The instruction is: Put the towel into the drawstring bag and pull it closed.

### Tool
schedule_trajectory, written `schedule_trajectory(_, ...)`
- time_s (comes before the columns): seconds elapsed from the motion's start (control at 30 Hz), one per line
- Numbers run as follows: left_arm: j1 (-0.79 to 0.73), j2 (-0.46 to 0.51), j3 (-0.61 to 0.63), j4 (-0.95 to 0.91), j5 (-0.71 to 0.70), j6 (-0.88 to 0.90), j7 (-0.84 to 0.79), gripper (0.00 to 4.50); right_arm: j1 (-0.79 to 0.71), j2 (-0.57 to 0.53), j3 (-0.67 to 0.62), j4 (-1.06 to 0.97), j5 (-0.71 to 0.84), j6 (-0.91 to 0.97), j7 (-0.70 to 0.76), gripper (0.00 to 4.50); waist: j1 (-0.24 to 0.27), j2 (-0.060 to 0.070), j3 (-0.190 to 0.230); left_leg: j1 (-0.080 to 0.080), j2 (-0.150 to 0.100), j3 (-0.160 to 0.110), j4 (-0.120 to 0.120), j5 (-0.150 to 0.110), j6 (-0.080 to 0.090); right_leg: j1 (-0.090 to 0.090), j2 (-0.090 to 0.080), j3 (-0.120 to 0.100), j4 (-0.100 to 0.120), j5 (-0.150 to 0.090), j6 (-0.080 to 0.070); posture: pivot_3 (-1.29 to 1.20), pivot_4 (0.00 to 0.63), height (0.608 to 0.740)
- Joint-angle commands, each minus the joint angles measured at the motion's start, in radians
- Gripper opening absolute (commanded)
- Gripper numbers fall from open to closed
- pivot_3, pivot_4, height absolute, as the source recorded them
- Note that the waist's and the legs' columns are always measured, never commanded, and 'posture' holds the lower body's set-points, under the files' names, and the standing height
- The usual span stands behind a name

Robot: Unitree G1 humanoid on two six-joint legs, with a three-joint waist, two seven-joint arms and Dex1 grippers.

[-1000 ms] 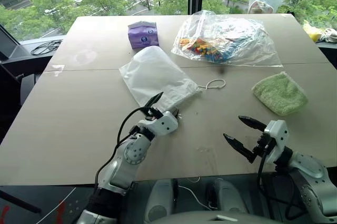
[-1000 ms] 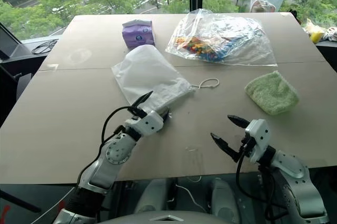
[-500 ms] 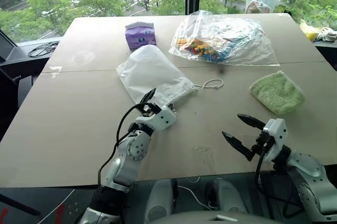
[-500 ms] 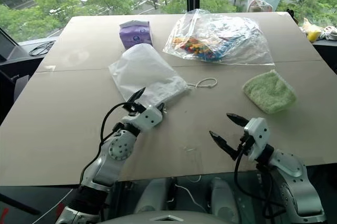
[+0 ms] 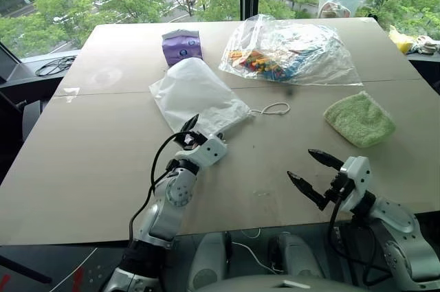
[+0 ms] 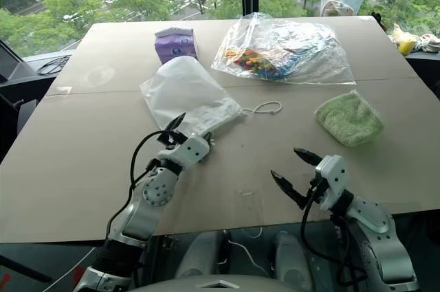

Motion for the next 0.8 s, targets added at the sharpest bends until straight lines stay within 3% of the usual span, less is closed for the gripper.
schedule_trajectory(0.03,0.011,0.021,0.029,0.05,0.003,0.049,0.0,4.46,-0.006,0.008,0.001,-0.014,0.0,-0.028,-0.006,4.5,0.0,0.0,0.0,0.0,0.0,0.0,0.0,0.0,0.0,0.0,0.0,0.0,0.0,0.0,0.0,0.0,0.15,0.74)
schedule_trajectory(0.07,0.009,0.022,0.027,0.051,0.004,0.052,-0.003,4.46,-0.006,0.012,0.001,-0.012,-0.001,-0.03,-0.007,4.5,0.0,0.0,0.0,0.0,0.0,0.0,0.0,0.0,0.0,0.0,0.0,0.0,0.0,0.0,0.0,0.0,0.15,0.74)
schedule_trajectory(0.17,0.005,0.026,0.009,0.052,-0.004,0.043,-0.027,3.64,-0.005,0.018,0.002,-0.007,-0.006,-0.034,-0.012,4.5,0.0,0.0,0.0,0.0,0.0,0.0,0.0,0.0,0.0,0.0,0.0,0.0,0.0,0.0,0.0,0.0,0.15,0.74)
schedule_trajectory(0.43,-0.001,-0.018,0.045,0.041,-0.03,0.131,-0.014,0.11,0.003,0.027,0.004,-0.004,-0.012,-0.043,-0.019,4.5,0.006,0.006,-0.004,0.0,-0.001,0.0,0.0,0.0,0.0,0.0,0.0,0.0,0.0,0.0,0.0,0.0,0.15,0.74)
schedule_trajectory(0.8,-0.057,-0.013,0.093,0.013,-0.049,0.08,0.096,0.04,-0.019,0.038,0.013,0.015,-0.019,-0.063,-0.02,4.5,0.001,0.007,-0.003,0.0,0.0,-0.003,0.0,0.0,0.0,0.0,0.0,-0.002,0.0,0.0,0.0,0.0,0.15,0.74)
